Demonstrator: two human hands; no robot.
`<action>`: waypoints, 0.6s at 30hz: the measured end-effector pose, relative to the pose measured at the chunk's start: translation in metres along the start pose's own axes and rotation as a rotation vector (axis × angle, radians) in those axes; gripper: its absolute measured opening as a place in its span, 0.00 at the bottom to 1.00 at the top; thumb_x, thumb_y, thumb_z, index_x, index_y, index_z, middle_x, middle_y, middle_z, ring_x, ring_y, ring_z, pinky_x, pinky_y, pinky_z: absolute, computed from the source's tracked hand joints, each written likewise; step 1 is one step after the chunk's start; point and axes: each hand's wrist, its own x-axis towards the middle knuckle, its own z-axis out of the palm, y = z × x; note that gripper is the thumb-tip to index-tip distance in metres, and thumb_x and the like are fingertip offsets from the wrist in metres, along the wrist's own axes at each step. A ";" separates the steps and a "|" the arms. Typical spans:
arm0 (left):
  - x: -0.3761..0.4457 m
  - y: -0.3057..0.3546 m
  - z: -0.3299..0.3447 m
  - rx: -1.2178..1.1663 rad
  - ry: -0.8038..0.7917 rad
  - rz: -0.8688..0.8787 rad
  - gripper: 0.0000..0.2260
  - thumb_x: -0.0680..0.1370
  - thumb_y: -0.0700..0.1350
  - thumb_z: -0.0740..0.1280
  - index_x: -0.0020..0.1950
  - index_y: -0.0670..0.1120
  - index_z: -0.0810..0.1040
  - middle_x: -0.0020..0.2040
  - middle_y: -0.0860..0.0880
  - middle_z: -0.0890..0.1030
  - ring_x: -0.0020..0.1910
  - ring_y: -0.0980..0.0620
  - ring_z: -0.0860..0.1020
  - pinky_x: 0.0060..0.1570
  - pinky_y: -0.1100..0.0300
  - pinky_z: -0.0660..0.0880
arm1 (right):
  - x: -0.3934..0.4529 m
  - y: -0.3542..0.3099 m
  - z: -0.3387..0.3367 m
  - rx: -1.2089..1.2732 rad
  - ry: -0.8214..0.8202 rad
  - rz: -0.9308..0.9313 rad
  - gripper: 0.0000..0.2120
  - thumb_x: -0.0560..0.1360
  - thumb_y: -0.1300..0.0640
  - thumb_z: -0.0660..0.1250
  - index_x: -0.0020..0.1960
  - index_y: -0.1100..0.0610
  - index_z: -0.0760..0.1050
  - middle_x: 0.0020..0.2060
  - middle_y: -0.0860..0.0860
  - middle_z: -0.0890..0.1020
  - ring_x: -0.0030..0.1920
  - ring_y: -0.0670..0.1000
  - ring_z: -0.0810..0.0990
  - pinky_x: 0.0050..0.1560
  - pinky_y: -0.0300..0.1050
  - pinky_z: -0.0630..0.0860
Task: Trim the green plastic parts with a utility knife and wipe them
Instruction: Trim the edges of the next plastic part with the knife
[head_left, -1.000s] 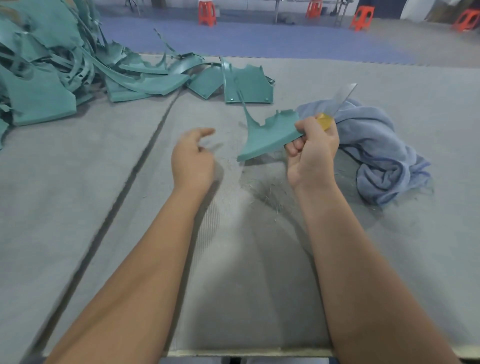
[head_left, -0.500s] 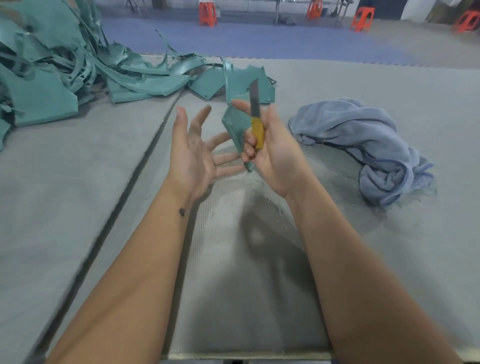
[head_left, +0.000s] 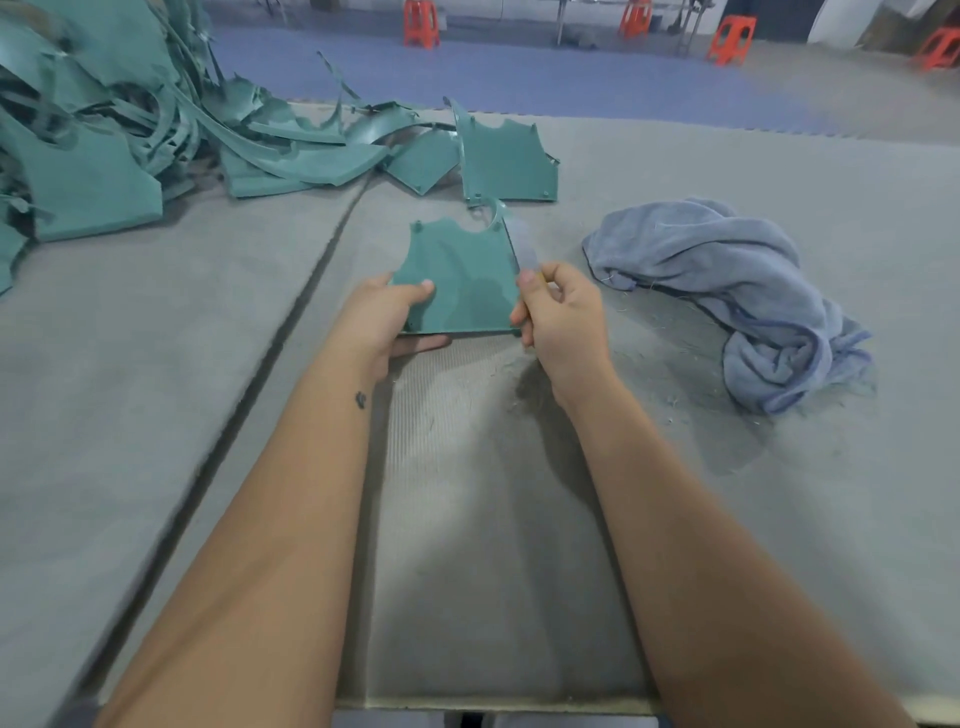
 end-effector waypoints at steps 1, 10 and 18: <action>0.001 -0.001 0.002 -0.056 0.033 0.032 0.05 0.81 0.40 0.62 0.48 0.46 0.77 0.46 0.46 0.81 0.41 0.50 0.82 0.30 0.58 0.79 | 0.000 -0.002 0.000 -0.015 0.003 -0.001 0.09 0.81 0.56 0.61 0.42 0.53 0.72 0.27 0.51 0.78 0.23 0.47 0.70 0.26 0.40 0.66; 0.004 -0.009 0.018 -0.476 0.001 0.088 0.06 0.81 0.34 0.60 0.56 0.41 0.73 0.43 0.44 0.84 0.36 0.49 0.84 0.29 0.56 0.79 | -0.003 -0.007 0.002 0.105 -0.040 -0.101 0.11 0.79 0.50 0.59 0.42 0.46 0.77 0.25 0.46 0.68 0.28 0.45 0.66 0.30 0.36 0.64; 0.001 -0.011 0.026 -0.804 -0.017 0.011 0.09 0.83 0.35 0.54 0.57 0.42 0.72 0.48 0.41 0.82 0.41 0.44 0.83 0.34 0.52 0.82 | -0.003 -0.007 0.002 -0.116 -0.280 0.111 0.14 0.80 0.48 0.59 0.38 0.51 0.73 0.27 0.41 0.71 0.28 0.41 0.67 0.34 0.38 0.64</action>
